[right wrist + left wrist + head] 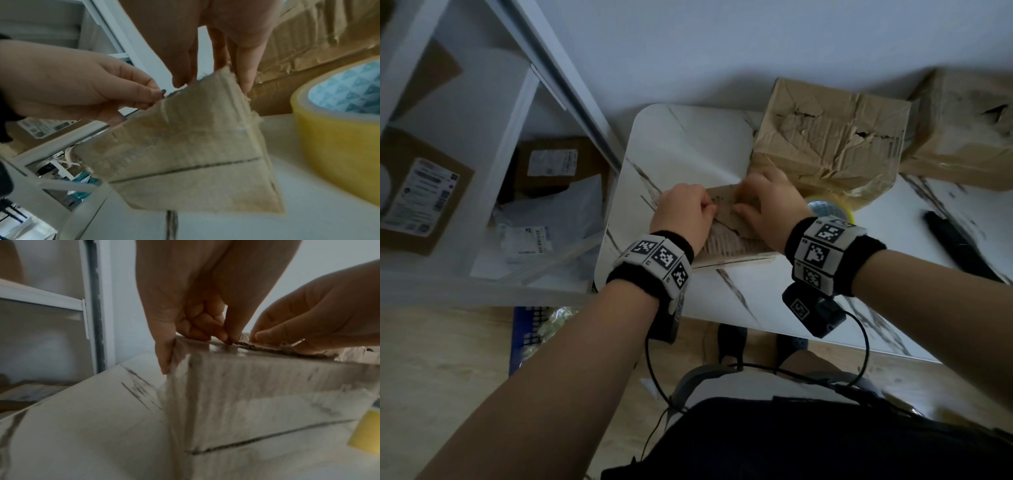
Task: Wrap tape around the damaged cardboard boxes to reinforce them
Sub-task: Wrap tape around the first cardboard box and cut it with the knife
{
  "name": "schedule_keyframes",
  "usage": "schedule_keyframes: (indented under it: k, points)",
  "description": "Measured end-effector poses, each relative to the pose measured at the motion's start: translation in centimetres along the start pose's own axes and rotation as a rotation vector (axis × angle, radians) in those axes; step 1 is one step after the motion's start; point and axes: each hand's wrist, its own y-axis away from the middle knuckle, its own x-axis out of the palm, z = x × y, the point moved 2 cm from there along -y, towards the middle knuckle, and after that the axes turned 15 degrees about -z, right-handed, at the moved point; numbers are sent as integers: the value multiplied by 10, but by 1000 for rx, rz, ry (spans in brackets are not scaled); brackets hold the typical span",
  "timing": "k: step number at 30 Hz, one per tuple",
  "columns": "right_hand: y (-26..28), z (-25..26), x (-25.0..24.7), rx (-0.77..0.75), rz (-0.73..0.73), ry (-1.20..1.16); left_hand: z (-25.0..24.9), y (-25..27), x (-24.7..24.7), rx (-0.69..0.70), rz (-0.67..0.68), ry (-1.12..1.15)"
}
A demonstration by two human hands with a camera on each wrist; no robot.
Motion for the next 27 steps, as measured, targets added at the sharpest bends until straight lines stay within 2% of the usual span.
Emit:
schedule_keyframes:
  k: [4, 9, 15, 21, 27]
  points:
    - [10, -5, 2, -13, 22, -9, -2, 1, -1, 44, -8, -78]
    - [15, -10, 6, -23, 30, 13, -6, 4, -1, 33, 17, -116]
    - [29, -11, 16, -123, 75, 213, -10, 5, 3, 27, -14, -164]
    - [29, -10, 19, -127, 78, 124, -6, 5, 5, 138, 5, -229]
    - [35, -8, 20, -58, 119, 89, 4, 20, 3, 133, -89, -142]
